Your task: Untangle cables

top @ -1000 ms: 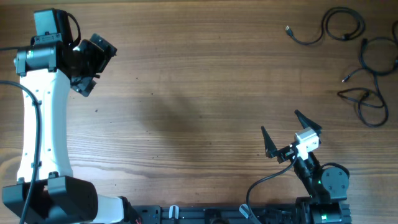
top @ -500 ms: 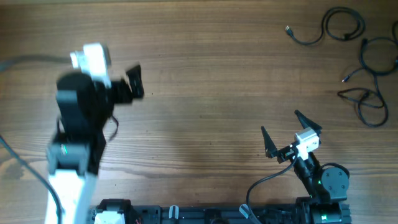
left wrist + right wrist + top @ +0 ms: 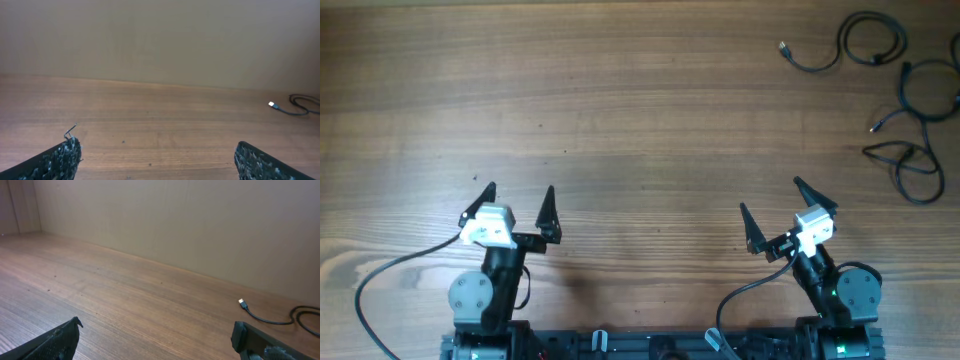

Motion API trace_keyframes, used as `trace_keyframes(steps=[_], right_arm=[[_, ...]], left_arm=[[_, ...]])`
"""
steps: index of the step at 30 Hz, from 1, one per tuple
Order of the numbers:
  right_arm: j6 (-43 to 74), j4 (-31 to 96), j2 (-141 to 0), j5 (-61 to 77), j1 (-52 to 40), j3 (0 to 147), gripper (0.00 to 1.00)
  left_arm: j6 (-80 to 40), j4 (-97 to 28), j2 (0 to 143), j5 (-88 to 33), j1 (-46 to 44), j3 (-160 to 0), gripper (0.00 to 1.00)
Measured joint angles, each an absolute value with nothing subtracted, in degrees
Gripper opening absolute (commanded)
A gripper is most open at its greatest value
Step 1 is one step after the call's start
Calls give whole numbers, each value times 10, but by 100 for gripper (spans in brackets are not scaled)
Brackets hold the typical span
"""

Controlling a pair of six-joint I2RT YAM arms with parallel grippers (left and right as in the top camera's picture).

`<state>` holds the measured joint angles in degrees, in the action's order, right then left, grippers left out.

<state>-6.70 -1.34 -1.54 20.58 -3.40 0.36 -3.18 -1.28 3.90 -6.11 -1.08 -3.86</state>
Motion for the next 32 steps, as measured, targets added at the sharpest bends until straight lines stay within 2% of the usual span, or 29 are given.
trace_keyframes(steps=[32], right_arm=[[-67, -13, -15, 206, -34, 4, 100]], left_arm=[[-30, -38, 8, -66, -8, -8, 100]])
